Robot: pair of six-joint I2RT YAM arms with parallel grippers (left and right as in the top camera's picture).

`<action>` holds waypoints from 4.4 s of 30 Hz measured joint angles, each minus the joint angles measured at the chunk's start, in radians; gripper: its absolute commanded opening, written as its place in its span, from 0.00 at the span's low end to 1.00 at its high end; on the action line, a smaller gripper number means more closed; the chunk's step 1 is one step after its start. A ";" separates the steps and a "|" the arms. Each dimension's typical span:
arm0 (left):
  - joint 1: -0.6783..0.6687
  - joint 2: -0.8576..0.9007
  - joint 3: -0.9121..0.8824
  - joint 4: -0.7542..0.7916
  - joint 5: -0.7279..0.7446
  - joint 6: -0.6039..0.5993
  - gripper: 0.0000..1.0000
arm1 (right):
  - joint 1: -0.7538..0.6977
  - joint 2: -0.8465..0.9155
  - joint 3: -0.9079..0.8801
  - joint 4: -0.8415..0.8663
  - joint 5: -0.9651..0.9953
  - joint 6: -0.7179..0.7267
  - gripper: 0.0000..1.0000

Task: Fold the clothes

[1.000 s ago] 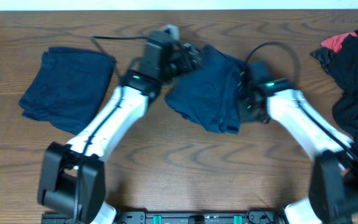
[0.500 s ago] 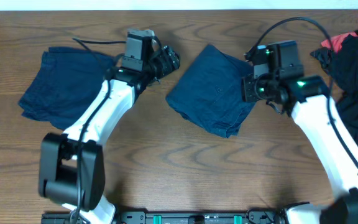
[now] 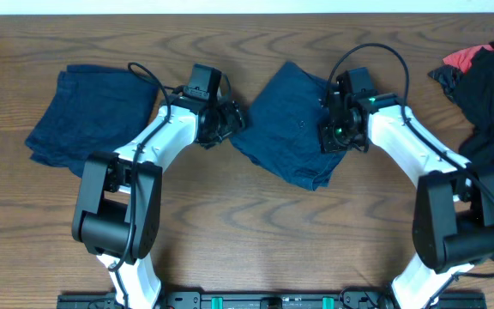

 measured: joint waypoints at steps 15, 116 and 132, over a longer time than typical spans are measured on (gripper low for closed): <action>-0.082 -0.002 -0.042 -0.247 -0.018 0.171 0.77 | 0.000 0.021 -0.002 0.099 0.117 0.035 0.07; -0.106 -0.391 -0.035 -0.243 -0.206 0.356 0.98 | 0.109 -0.332 -0.435 0.418 0.299 0.026 0.33; 0.028 -0.082 -0.035 0.043 0.088 0.733 0.98 | 0.109 -0.342 -0.435 0.336 0.281 0.124 0.38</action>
